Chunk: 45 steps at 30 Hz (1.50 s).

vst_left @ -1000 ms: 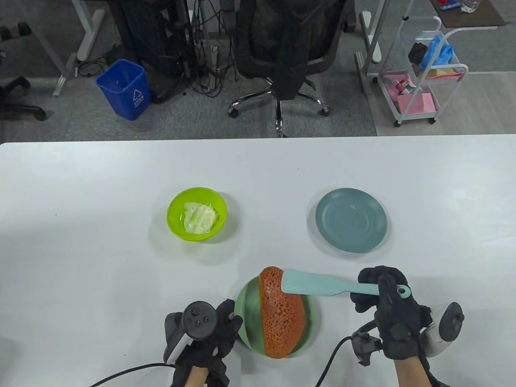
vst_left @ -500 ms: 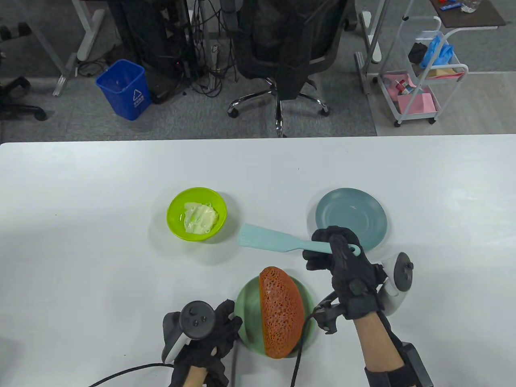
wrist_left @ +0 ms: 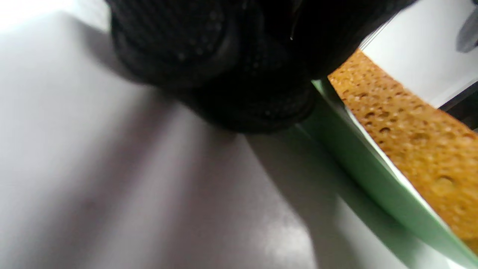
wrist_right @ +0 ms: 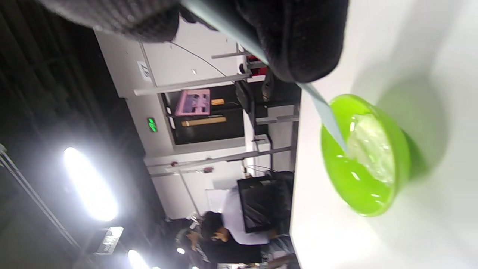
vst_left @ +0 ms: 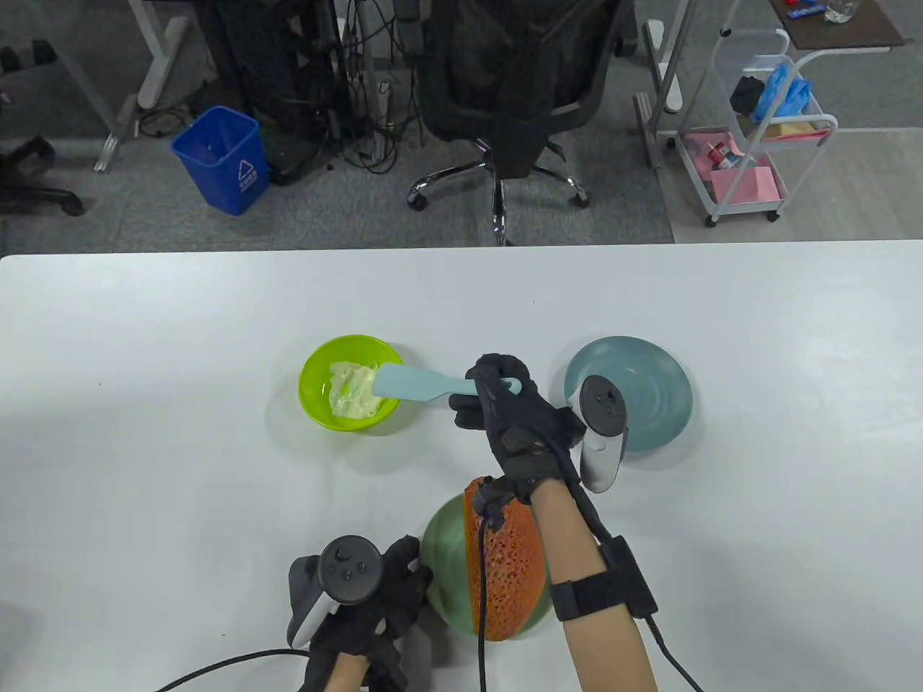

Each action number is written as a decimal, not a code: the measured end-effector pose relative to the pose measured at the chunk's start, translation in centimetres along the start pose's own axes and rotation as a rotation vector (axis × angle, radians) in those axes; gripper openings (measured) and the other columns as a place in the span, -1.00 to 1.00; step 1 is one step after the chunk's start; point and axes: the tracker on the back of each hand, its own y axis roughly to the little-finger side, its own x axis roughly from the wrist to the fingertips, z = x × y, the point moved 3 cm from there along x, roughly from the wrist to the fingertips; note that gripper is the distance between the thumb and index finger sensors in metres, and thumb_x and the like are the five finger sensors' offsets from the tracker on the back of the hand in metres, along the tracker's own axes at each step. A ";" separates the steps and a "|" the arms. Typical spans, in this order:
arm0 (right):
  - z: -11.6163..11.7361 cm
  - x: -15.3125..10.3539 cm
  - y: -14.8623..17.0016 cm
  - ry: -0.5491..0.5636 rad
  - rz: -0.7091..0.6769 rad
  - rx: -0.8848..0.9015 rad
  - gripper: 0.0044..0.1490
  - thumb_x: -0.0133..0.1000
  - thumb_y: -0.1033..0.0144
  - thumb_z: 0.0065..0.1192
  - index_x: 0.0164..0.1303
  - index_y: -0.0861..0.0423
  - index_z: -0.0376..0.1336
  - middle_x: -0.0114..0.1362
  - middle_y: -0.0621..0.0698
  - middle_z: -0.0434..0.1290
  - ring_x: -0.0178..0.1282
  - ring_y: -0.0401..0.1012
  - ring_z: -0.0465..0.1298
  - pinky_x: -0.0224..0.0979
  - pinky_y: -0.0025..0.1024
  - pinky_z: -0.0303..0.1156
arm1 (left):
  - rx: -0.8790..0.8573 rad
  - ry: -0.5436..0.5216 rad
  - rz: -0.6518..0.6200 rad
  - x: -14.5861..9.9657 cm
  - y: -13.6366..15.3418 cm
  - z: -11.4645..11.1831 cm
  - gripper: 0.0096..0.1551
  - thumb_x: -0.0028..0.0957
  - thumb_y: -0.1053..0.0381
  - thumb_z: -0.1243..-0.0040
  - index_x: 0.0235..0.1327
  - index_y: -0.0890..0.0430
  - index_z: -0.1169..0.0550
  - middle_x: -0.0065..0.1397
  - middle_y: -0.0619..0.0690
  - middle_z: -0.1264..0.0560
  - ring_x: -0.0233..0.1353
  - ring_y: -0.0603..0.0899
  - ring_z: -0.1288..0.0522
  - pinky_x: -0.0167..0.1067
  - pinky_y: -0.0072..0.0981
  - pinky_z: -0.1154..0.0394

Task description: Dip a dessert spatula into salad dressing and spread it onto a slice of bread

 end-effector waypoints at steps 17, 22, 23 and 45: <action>3.3 3.1 2.7 0.007 0.091 -0.062 -0.34 0.46 0.03 0.09 0.59 0.07 -0.07 0.61 0.31 -0.02 0.49 0.26 0.38 0.51 -0.11 0.47 | -0.013 0.009 0.000 0.0 0.0 0.0 -0.34 0.32 -0.08 -0.26 0.53 0.27 -0.45 -0.05 -0.10 -0.73 -0.28 -0.07 -0.79 -0.31 -0.35 -0.75; 3.3 3.0 2.8 0.027 0.095 -0.080 -0.34 0.45 0.02 0.07 0.58 0.08 -0.07 0.60 0.32 -0.02 0.48 0.26 0.39 0.49 -0.11 0.47 | -0.013 0.009 0.000 0.0 0.0 0.0 -0.34 0.32 -0.08 -0.26 0.53 0.28 -0.44 -0.05 -0.10 -0.73 -0.28 -0.07 -0.79 -0.31 -0.35 -0.75; 3.2 2.9 2.7 0.040 0.094 -0.081 -0.34 0.45 0.02 0.07 0.58 0.08 -0.07 0.60 0.32 -0.02 0.47 0.26 0.39 0.49 -0.11 0.48 | -0.013 0.009 0.000 0.0 0.0 0.0 -0.34 0.32 -0.08 -0.26 0.53 0.27 -0.45 -0.05 -0.10 -0.73 -0.28 -0.07 -0.79 -0.31 -0.35 -0.75; 2.1 2.0 0.7 0.075 0.052 -0.143 -0.36 0.45 0.03 0.08 0.56 0.09 -0.05 0.59 0.32 0.00 0.42 0.28 0.41 0.45 -0.11 0.49 | -0.012 0.006 0.000 0.0 0.0 0.1 -0.34 0.31 -0.08 -0.27 0.52 0.27 -0.45 -0.05 -0.10 -0.73 -0.28 -0.07 -0.80 -0.31 -0.36 -0.75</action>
